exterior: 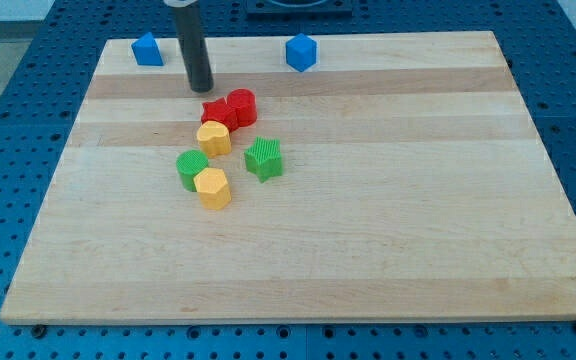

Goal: Push the red circle to top right

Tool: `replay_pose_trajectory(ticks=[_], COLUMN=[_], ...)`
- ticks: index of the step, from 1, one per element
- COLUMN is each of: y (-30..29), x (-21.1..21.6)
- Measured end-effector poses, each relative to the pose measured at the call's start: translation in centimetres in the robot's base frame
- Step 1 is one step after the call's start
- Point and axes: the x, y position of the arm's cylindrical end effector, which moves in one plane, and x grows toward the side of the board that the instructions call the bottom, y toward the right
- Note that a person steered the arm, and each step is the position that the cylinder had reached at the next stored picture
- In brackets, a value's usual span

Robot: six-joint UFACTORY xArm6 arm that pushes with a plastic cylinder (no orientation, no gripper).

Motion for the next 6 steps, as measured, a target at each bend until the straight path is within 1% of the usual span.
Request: replay_pose_trajectory(ticks=[1, 3, 6], y=[0.6, 3.1, 15.6], x=[0.7, 4.7, 4.8])
